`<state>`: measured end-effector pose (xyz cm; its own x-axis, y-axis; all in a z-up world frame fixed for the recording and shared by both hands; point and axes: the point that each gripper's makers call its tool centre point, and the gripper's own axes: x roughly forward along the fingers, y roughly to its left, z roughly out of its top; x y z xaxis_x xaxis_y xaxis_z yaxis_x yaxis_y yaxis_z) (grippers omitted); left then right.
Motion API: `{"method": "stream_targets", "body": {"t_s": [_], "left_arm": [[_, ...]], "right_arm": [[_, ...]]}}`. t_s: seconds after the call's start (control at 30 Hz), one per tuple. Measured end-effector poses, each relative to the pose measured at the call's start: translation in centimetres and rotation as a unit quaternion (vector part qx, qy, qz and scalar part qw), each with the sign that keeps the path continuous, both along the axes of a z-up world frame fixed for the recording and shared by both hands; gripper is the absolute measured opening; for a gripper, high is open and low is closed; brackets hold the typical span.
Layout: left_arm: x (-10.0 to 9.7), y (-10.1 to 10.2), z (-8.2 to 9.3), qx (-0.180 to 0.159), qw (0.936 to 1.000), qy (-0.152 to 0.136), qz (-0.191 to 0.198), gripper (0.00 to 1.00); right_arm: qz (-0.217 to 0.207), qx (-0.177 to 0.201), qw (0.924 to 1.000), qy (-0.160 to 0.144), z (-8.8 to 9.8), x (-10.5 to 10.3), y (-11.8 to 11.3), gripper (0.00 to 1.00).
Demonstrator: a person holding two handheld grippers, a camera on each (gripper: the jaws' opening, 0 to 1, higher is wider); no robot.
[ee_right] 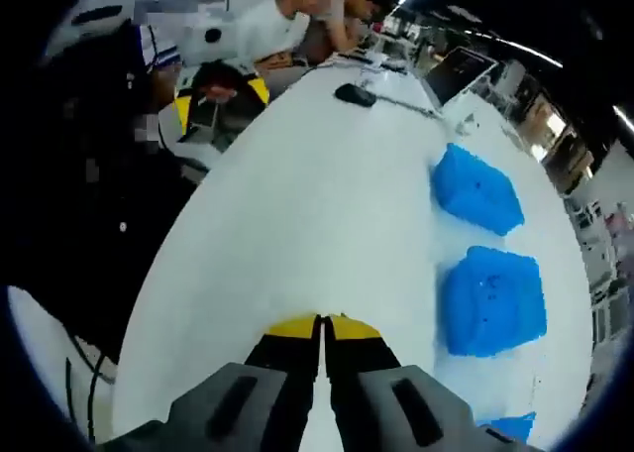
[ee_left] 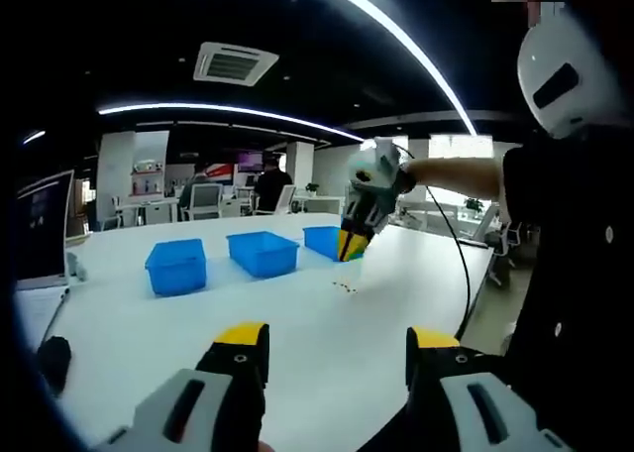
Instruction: Pick up the resistors one by one and place each resistor into its matching bin, sorting the parts by color and model until every resistor is separated into the correct bin for its type
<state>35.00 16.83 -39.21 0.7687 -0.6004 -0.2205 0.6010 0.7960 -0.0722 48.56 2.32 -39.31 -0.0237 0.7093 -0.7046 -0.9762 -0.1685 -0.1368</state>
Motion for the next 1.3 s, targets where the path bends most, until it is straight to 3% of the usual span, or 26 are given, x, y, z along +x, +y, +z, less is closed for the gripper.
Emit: {"method": "stream_targets", "body": {"t_s": [0.1, 0.17, 0.23, 0.3, 0.4, 0.43, 0.5, 0.63, 0.67, 0.7, 0.8, 1.0, 1.3], "left_arm": [[0.2, -0.3, 0.1, 0.001, 1.0, -0.002, -0.005, 0.57], [0.4, -0.5, 0.2, 0.001, 1.0, -0.003, -0.009, 0.57], [0.6, -0.7, 0.3, 0.001, 0.9999, -0.003, -0.011, 0.57], [0.8, -0.8, 0.5, 0.002, 0.9999, -0.004, -0.013, 0.57], [1.1, -1.1, 1.1, -0.011, 0.9997, -0.007, -0.019, 0.57], [1.2, -1.2, 1.2, -0.012, 0.9997, -0.008, -0.019, 0.57], [1.4, -1.3, 1.3, -0.01, 0.9997, -0.008, -0.02, 0.57], [1.8, -1.5, 1.2, -0.009, 0.9997, -0.005, -0.021, 0.57], [1.9, -1.5, 1.2, -0.007, 0.9997, -0.004, -0.022, 0.57], [1.9, -1.5, 1.2, -0.006, 0.9997, -0.004, -0.023, 0.57], [2.0, -1.6, 1.3, -0.006, 0.9996, -0.003, -0.027, 0.57], [2.0, -1.6, 1.4, 0.001, 0.9995, -0.005, -0.032, 0.57], [1.4, -1.0, 1.3, 0.001, 0.9998, -0.003, -0.02, 0.57]], "right_arm": [[-0.063, 0.077, 0.9947, 0.025, 2.1, -0.5, -2.0, 0.05], [-0.096, 0.113, 0.9887, 0.021, 2.9, -0.3, -3.6, 0.05], [-0.151, 0.157, 0.9761, 0.008, 3.7, 0.2, -5.4, 0.05], [-0.206, 0.204, 0.9571, -0.007, 4.7, 0.0, -7.4, 0.05], [-0.288, 0.27, 0.9179, -0.034, 5.8, -0.1, -9.9, 0.05], [-0.307, 0.281, 0.908, -0.05, 6.0, -0.1, -10.4, 0.05], [-0.36, 0.303, 0.8772, -0.096, 6.4, -0.4, -12.0, 0.05], [-0.45, 0.363, 0.8078, -0.116, 7.2, -1.4, -14.4, 0.05], [-0.459, 0.371, 0.7977, -0.124, 7.5, -1.5, -14.7, 0.05], [-0.463, 0.377, 0.7922, -0.128, 7.8, -1.6, -14.8, 0.05], [-0.47, 0.372, 0.7879, -0.143, 8.3, -0.9, -15.0, 0.05], [-0.496, 0.357, 0.7746, -0.162, 9.9, 4.0, -15.7, 0.05], [-0.502, 0.343, 0.7723, -0.184, 11.9, 13.4, -15.3, 0.05]]}}
